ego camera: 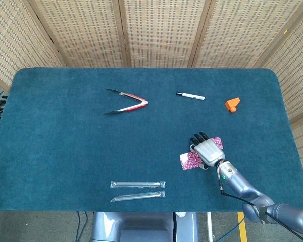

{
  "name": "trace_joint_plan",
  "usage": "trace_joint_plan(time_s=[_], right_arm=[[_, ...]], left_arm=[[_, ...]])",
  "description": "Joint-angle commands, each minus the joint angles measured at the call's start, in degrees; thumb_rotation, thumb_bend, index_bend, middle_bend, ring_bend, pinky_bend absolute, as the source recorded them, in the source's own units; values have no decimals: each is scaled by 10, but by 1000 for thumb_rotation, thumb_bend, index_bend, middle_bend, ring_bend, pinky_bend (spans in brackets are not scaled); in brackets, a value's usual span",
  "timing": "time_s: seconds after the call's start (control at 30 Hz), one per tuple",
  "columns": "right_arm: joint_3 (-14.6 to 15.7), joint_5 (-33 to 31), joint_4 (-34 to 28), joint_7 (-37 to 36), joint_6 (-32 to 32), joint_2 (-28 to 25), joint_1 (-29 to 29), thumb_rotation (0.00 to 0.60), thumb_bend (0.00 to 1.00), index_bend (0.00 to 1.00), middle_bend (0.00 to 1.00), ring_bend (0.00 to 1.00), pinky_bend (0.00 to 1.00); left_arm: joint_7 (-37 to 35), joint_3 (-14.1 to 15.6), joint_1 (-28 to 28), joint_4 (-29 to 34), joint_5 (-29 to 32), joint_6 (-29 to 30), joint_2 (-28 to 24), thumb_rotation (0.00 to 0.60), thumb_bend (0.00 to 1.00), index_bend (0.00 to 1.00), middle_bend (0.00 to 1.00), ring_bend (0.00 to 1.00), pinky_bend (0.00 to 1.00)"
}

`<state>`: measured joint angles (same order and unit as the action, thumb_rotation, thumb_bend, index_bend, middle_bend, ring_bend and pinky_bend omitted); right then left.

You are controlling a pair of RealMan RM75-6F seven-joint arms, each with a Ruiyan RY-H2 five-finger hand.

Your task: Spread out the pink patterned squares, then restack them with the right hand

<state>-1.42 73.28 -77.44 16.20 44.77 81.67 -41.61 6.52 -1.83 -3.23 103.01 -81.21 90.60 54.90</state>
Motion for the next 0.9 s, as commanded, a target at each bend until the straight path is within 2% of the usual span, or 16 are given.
trace_joint_plan(time_s=[0.03,0.37,0.57,0.9], right_arm=[[-5,2,-4,1,2,-6,-3,600,238,327,128,0,0],[-28,-25,16,2,5,-23,-7,600,260,326,129,0,0],[-35,-49,65,-8,-7,-10,-7,600,260,326,129,0,0],[-31,-51,135,-18,-22,17,-8,600,260,326,129,0,0]], left_arm=[[1,0,0,1,-1,0,0,600,119,80,0,0,0],[4,0,1,2,-3,0,1,600,119,80,0,0,0],[5,1,-1,4,-3,1,-1,600,119,80,0,0,0],[10,1,-1,8,-1,0,-2,600,119,80,0,0,0]])
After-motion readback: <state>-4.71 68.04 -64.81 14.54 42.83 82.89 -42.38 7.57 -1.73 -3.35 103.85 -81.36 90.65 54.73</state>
